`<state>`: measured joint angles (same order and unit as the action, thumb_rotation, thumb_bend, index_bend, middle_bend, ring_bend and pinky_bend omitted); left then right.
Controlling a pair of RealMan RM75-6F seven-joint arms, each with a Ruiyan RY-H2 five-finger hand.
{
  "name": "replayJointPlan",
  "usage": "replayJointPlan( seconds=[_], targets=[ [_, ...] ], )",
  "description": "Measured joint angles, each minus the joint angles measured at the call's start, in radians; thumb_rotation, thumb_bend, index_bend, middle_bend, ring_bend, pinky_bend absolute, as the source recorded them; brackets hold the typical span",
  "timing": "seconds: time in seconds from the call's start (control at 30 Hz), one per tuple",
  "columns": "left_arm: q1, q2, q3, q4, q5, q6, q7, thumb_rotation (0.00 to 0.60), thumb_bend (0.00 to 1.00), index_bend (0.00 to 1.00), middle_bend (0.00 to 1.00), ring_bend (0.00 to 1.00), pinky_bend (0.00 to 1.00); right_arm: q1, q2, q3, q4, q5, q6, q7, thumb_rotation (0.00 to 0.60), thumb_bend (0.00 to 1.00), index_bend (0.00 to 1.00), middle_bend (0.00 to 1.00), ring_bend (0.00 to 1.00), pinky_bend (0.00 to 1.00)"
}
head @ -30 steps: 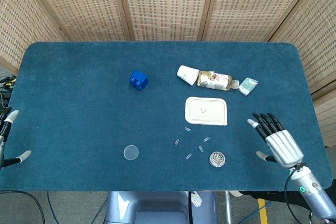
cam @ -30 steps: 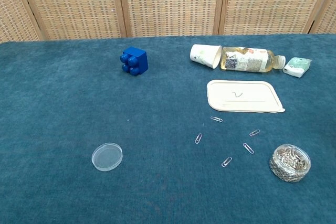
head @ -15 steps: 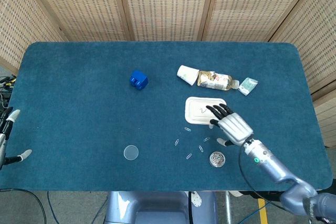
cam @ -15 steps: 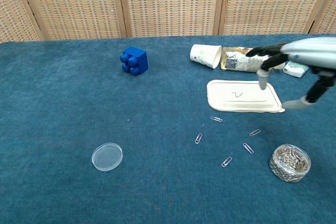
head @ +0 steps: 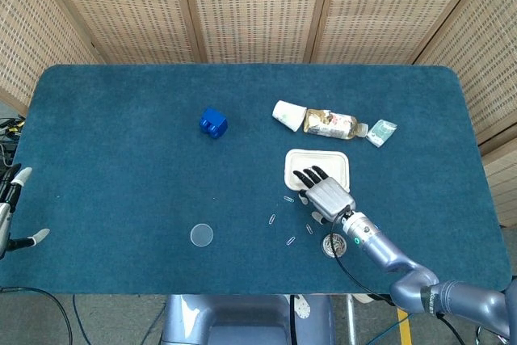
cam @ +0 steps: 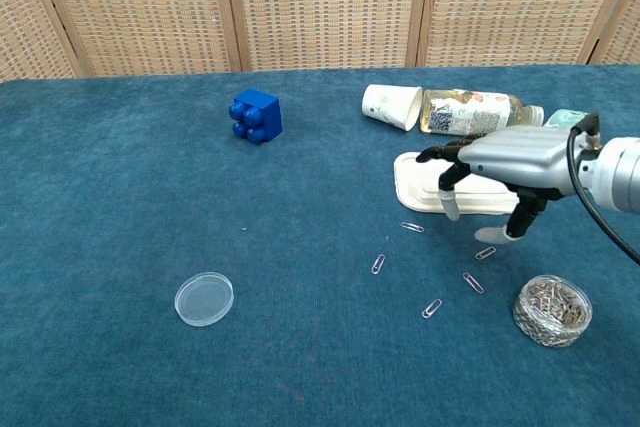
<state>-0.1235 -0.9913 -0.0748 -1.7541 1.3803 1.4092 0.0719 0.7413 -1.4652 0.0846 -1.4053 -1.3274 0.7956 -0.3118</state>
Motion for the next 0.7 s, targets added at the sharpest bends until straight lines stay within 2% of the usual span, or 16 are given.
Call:
replayJointPlan(
  seconds=[0.2, 0.7],
  targets=[
    [-0.001, -0.002, 0.002, -0.003, 0.001, 0.0, 0.007, 0.6, 0.01, 0.0, 0.0, 0.0, 0.0, -0.006, -0.02, -0.029, 0.042, -0.023, 0.012, -0.004, 0.6, 0.33, 0.45, 0.0, 0.0, 0.0],
    [-0.002, -0.003, 0.002, -0.003, -0.002, -0.001, 0.007, 0.6, 0.0, 0.0, 0.0, 0.0, 0.0, 0.0, -0.059, -0.046, 0.086, -0.025, 0.0, 0.002, 0.6, 0.33, 0.49, 0.0, 0.0, 0.0]
  ],
)
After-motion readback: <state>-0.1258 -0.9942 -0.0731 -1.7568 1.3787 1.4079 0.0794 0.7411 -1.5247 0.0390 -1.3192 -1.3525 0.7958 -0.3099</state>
